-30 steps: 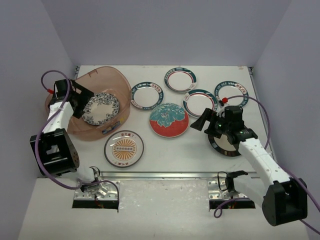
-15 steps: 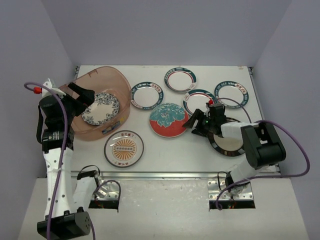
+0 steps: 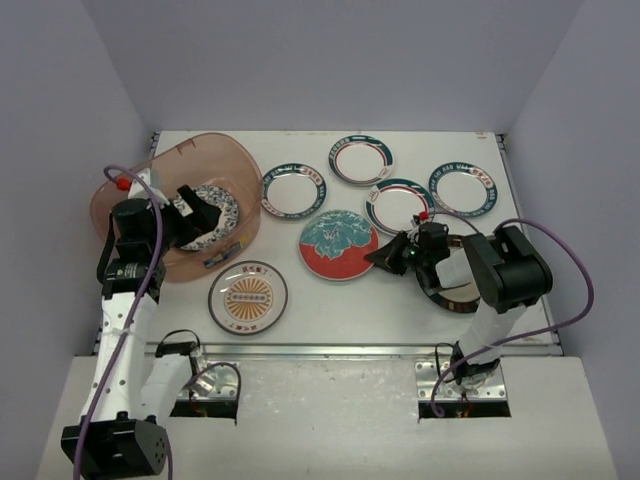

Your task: Place the plates into the plastic bin on the countertop

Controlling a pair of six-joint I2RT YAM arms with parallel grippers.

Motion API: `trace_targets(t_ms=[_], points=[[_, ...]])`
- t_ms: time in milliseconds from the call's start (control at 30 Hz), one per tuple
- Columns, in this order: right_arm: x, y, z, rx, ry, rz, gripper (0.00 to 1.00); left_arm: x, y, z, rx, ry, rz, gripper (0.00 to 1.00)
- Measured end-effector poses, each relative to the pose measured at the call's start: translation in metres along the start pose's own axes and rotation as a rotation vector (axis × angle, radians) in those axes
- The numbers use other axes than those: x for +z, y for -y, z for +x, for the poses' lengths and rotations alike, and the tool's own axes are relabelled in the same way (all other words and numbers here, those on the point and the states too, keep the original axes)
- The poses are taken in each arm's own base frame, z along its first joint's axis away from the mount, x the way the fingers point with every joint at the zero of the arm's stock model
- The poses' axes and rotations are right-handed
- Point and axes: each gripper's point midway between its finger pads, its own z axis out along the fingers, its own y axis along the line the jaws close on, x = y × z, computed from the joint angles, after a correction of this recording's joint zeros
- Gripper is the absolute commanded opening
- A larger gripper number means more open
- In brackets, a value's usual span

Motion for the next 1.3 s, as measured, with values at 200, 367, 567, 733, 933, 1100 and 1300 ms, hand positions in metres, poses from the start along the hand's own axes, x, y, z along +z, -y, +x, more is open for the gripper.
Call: trace_targets(t_ms=[200,367,567,733,933,1100,1300], points=[[-0.041,-0.014,0.013,-0.040,0.010,0.019,0.00,0.005,0.038,0.025,0.057,-0.117,0.178,1.00],[-0.074,-0.044,0.013,-0.176,-0.011,0.017,0.00,0.003,0.086,0.036,0.098,-0.200,0.374,1.00],[-0.094,-0.104,0.020,-0.276,-0.103,-0.188,0.00,0.010,0.123,0.073,0.108,-0.339,0.499,0.98],[-0.112,-0.133,0.037,-0.296,-0.191,-0.337,0.00,0.019,0.135,0.093,0.110,-0.400,0.516,0.77],[-0.123,-0.158,0.039,-0.303,-0.220,-0.453,0.00,0.023,0.146,0.103,0.093,-0.442,0.561,0.14],[-0.123,-0.164,0.034,-0.292,-0.218,-0.466,0.00,0.016,0.164,0.104,0.085,-0.459,0.654,0.00],[-0.117,-0.166,0.029,-0.286,-0.231,-0.476,0.04,0.013,0.173,0.096,0.074,-0.439,0.708,0.00]])
